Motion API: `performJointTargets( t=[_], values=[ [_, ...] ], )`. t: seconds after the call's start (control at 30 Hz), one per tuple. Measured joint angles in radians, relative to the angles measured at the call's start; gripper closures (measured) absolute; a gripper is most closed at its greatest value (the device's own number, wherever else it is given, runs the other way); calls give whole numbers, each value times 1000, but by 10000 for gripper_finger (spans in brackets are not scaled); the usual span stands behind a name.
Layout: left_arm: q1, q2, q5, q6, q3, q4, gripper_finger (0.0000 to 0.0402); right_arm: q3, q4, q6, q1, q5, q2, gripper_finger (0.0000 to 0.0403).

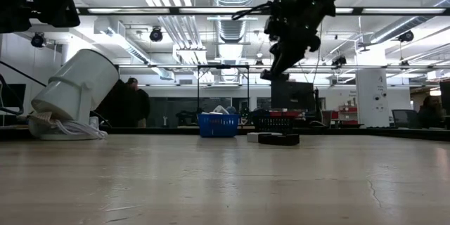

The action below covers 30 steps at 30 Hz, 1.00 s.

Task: Pick & Place Office items
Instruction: Put the right purple digital clock into the black basket

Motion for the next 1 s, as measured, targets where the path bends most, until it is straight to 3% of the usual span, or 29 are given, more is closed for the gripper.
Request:
performJointTargets(
  t=[0.33, 0.53, 1.0],
  values=[
    [0, 0, 0, 0, 0, 0, 168, 3, 17, 33, -92, 1, 0, 261],
    [0, 0, 0, 0, 0, 0, 168, -35, 132, 47, -145, -4, 7, 261],
    [0, 0, 0, 0, 0, 0, 168, -34, 178, 74, -180, 0, 181, 260]
  ],
)
